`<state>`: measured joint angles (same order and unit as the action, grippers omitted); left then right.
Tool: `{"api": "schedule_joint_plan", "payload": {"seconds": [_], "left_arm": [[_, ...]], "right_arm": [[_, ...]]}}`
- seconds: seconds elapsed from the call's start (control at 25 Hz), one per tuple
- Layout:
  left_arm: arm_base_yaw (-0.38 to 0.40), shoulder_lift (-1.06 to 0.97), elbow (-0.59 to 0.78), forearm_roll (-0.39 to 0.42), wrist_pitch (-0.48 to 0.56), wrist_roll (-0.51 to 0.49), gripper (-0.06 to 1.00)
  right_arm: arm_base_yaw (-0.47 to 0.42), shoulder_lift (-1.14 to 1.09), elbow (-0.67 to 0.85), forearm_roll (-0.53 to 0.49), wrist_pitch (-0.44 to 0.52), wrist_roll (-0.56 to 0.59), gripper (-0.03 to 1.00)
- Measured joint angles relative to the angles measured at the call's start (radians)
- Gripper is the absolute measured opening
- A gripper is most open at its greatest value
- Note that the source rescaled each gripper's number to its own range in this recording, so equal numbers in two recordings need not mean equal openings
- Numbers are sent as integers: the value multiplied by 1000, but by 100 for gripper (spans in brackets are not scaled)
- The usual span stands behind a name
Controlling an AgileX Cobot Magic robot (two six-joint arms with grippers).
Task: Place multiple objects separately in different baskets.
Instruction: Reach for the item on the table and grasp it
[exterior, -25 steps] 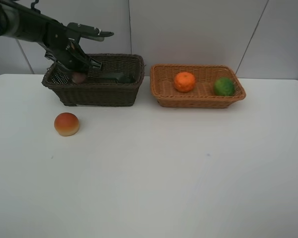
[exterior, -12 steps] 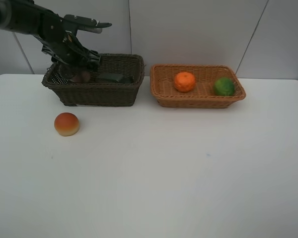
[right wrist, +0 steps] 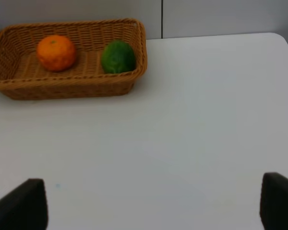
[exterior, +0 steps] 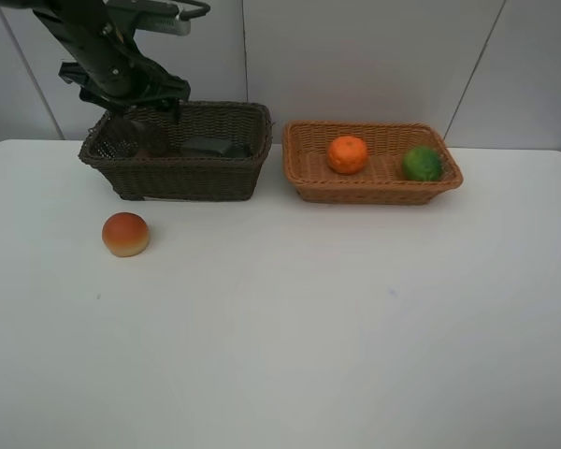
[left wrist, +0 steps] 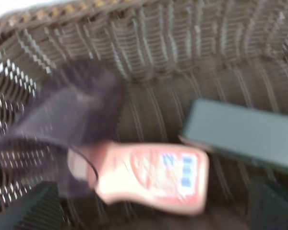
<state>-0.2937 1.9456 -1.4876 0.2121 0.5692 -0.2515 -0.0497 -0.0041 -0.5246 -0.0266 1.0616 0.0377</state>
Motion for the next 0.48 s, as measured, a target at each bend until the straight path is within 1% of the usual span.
{"api": "schedule_joint_plan", "payload": {"seconds": [0.2, 0.32, 0.48], "left_arm": [[-35, -117, 137, -9, 19, -62, 100], [-37, -192, 253, -10, 22, -76, 100], [-33, -257, 368, -9, 26, -107, 100]], "right_arm": [[0, 0, 0, 0, 0, 0, 92], [0, 0, 0, 0, 0, 0, 92], [0, 0, 0, 0, 0, 0, 92]]}}
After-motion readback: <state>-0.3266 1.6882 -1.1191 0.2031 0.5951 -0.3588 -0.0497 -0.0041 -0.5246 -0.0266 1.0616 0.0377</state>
